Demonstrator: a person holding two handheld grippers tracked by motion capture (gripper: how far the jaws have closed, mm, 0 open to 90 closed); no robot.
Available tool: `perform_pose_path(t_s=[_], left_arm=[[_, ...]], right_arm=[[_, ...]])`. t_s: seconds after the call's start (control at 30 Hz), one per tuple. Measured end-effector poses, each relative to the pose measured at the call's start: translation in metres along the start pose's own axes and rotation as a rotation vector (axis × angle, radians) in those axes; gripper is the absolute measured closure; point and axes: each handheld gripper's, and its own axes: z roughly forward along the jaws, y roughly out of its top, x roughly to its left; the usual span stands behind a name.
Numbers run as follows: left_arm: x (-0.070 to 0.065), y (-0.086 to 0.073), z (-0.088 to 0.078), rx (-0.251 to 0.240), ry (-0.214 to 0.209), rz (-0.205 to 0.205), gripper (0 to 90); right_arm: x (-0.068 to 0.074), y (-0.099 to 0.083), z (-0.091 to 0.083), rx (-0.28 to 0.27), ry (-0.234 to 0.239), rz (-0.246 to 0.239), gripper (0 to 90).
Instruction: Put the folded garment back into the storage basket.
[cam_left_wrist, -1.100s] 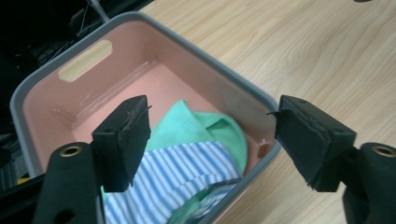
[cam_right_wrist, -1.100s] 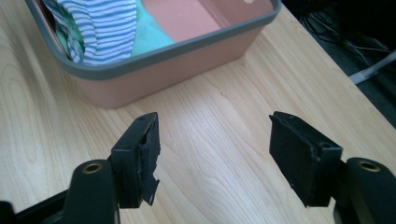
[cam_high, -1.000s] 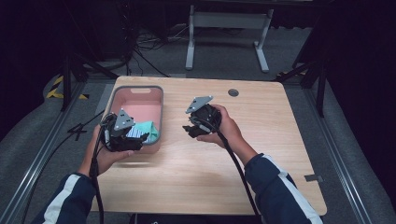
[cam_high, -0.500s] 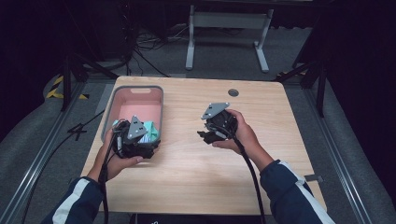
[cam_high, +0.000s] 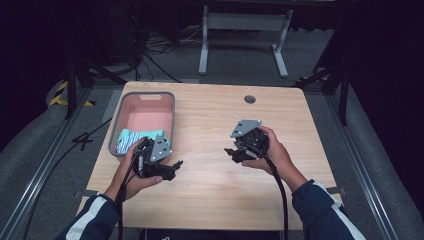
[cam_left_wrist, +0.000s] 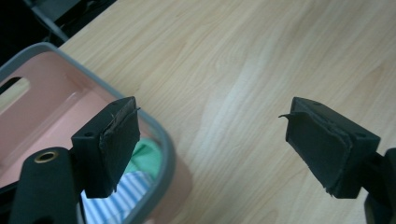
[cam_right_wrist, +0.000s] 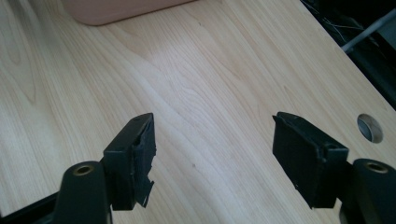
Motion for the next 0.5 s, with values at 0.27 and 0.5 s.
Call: perform_pose_path(t_s=[0.27,0.5], left_arm=[[-0.020,-0.001,0.016,0.012,-0.040,0.052,17.9],[-0.032,-0.007,0.029,0.037,-0.079,0.071,18.0]], right_arm=[[0.001,-0.026,-0.008,0.014,-0.013,0.003,29.9],[0.001,-0.048,-0.012,0.023,-0.019,0.023,29.1]])
